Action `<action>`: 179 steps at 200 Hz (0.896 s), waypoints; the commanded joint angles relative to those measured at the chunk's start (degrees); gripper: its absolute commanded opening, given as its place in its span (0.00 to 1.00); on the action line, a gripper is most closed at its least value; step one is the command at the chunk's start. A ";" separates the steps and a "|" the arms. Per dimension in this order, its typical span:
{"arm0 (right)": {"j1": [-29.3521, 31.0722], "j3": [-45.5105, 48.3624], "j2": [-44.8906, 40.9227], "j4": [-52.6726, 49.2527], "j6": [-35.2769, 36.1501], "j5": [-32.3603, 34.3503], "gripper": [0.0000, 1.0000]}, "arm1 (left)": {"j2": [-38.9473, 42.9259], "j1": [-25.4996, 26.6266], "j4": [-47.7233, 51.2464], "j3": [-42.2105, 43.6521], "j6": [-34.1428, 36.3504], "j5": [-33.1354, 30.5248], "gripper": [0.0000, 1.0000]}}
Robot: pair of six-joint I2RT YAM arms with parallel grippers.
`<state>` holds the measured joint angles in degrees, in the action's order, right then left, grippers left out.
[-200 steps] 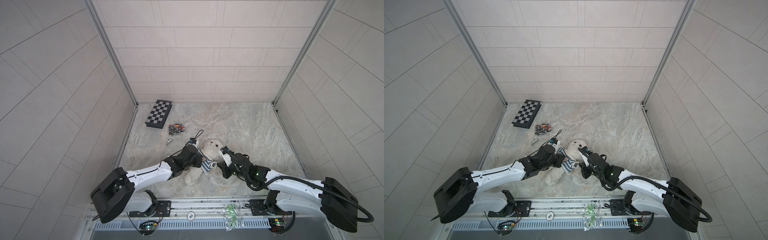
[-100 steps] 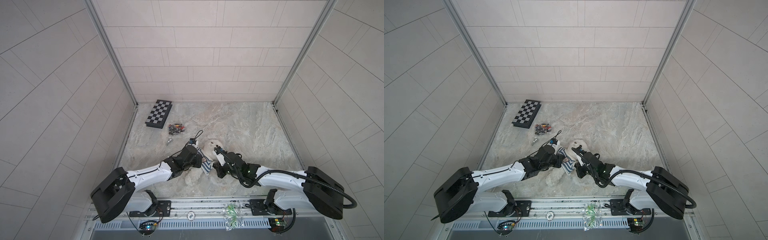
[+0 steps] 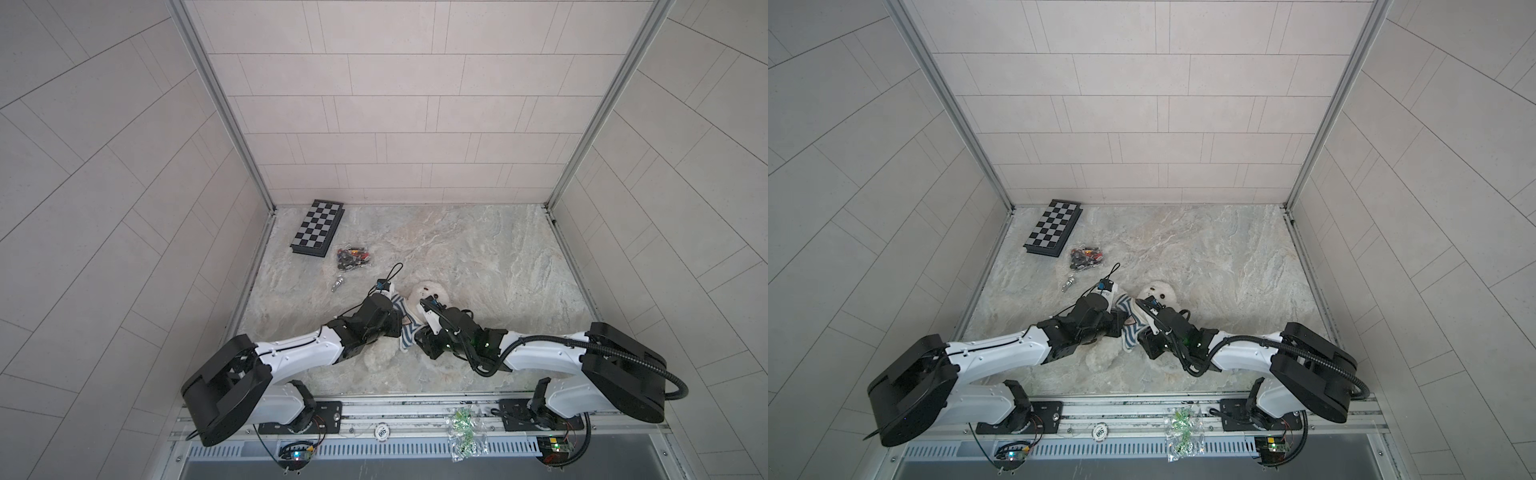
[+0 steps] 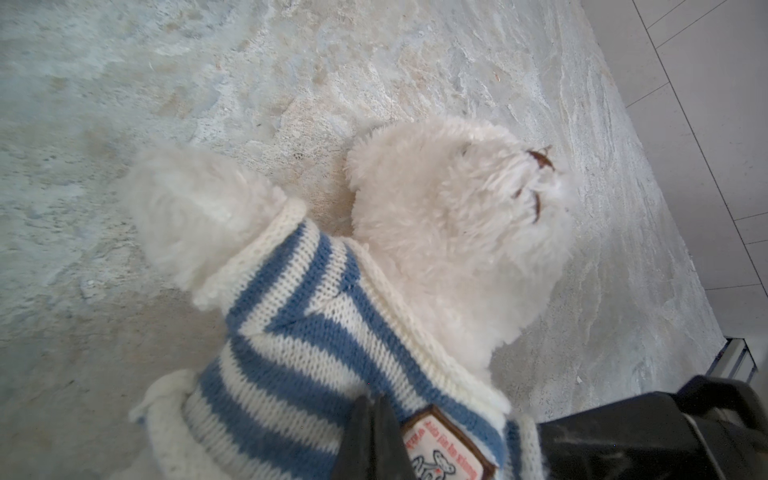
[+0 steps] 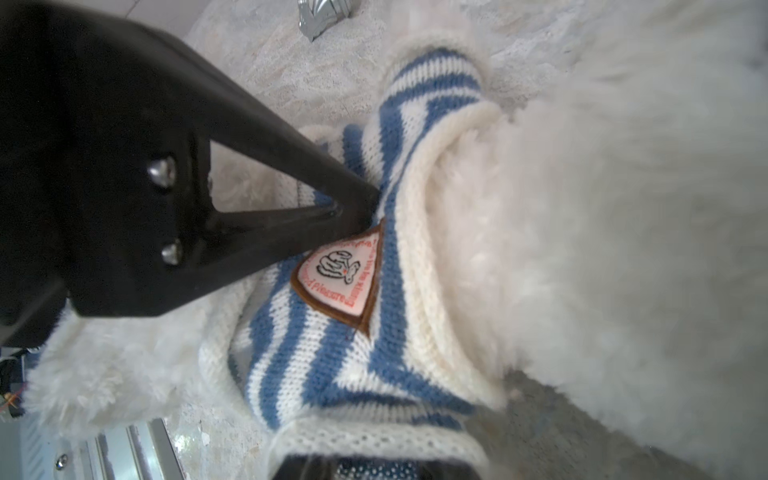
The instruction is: Dress the teddy bear
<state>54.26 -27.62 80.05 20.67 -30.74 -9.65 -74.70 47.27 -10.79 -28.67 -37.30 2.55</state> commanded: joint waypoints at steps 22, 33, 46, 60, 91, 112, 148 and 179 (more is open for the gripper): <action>0.23 0.09 2.58 7.01 -1.60 2.94 0.38 | -1.43 -0.15 1.44 2.37 -1.07 1.46 0.06; 0.02 0.13 3.24 7.85 -2.01 3.23 0.37 | -1.58 -0.12 1.12 2.57 -1.21 1.63 0.06; -0.37 0.13 3.94 8.68 -2.43 3.40 0.36 | -1.67 -0.15 0.79 2.83 -1.37 1.75 0.06; -0.60 -0.23 4.69 9.27 -2.35 3.84 0.35 | -1.90 -0.15 0.45 3.13 -1.55 1.88 0.05; -1.25 -1.21 6.55 9.78 -2.16 4.83 0.22 | -1.95 -0.11 0.07 3.53 -1.72 2.08 0.04; -1.53 -1.25 6.65 9.94 -1.95 5.38 0.15 | -1.76 -0.27 0.13 3.71 -1.73 2.04 0.03; -1.53 -1.06 4.95 7.94 -0.89 5.91 0.03 | -1.54 -1.01 0.55 3.79 -1.09 2.13 0.02; -1.53 0.81 0.38 5.15 -0.29 6.04 0.00 | 0.13 -3.22 2.45 3.88 0.53 2.28 0.00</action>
<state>53.08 -27.42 84.33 27.31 -31.51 -5.85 -75.02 45.32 -14.70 -26.70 -38.72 3.55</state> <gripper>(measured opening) 0.052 0.045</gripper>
